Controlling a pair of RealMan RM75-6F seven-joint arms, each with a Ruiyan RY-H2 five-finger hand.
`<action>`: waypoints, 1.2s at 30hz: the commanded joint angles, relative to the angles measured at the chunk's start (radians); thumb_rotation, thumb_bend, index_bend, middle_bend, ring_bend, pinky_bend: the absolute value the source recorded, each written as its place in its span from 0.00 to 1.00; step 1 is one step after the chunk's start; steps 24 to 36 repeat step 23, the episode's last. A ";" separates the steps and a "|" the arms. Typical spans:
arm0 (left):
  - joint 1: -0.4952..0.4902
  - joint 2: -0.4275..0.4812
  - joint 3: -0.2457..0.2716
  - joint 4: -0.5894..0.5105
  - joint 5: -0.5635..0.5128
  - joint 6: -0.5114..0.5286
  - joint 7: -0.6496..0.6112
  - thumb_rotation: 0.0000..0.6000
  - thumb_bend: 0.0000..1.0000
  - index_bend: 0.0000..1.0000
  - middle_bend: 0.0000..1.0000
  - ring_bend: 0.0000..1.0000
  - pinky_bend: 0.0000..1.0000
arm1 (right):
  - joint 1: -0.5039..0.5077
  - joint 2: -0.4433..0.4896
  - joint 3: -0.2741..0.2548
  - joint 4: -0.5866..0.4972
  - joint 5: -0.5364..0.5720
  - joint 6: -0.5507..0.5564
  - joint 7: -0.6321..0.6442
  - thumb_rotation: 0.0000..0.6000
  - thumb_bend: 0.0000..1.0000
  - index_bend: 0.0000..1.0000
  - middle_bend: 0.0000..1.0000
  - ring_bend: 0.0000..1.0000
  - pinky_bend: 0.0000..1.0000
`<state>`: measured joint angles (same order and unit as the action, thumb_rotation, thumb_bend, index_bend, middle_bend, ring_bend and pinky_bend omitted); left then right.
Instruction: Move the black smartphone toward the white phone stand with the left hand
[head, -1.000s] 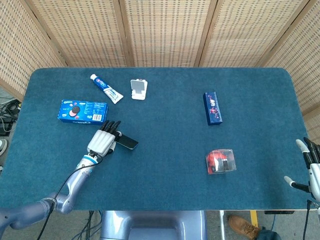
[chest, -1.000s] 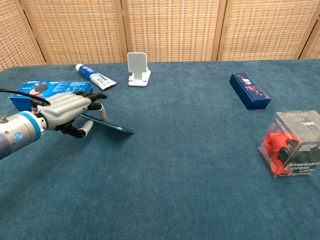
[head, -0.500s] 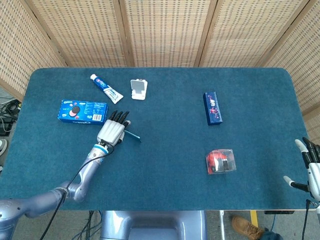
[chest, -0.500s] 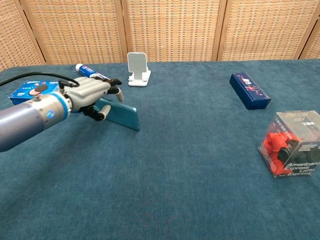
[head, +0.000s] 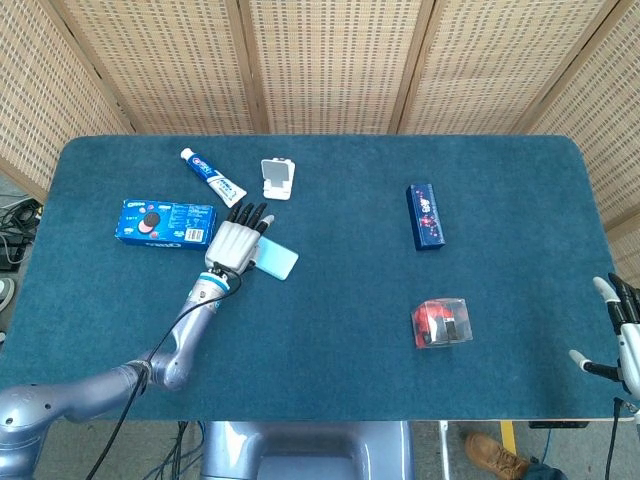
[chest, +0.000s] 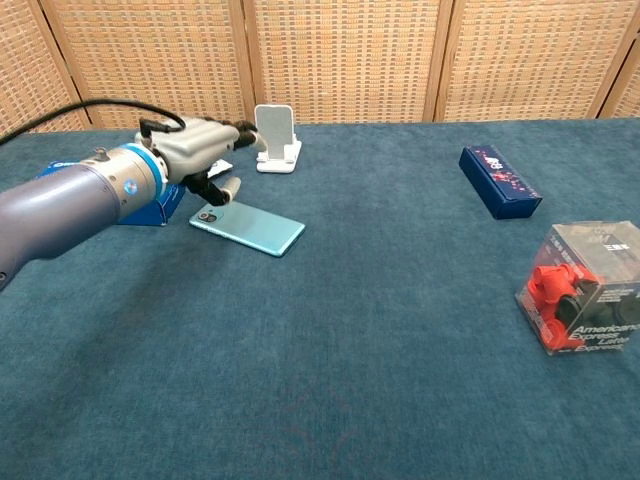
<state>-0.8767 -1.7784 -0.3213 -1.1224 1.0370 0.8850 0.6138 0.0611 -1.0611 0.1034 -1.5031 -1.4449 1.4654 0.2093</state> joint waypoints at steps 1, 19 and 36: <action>0.041 0.071 0.001 -0.095 0.033 0.066 -0.042 1.00 0.16 0.00 0.00 0.00 0.00 | -0.001 0.002 -0.001 -0.003 -0.004 0.004 0.002 1.00 0.00 0.03 0.00 0.00 0.00; 0.564 0.545 0.276 -0.613 0.304 0.586 -0.313 1.00 0.00 0.00 0.00 0.00 0.00 | -0.018 0.025 -0.006 -0.039 -0.045 0.056 0.025 1.00 0.00 0.04 0.00 0.00 0.00; 0.639 0.556 0.327 -0.601 0.341 0.662 -0.307 1.00 0.00 0.00 0.00 0.00 0.00 | -0.021 0.028 -0.007 -0.046 -0.052 0.064 0.023 1.00 0.00 0.05 0.00 0.00 0.00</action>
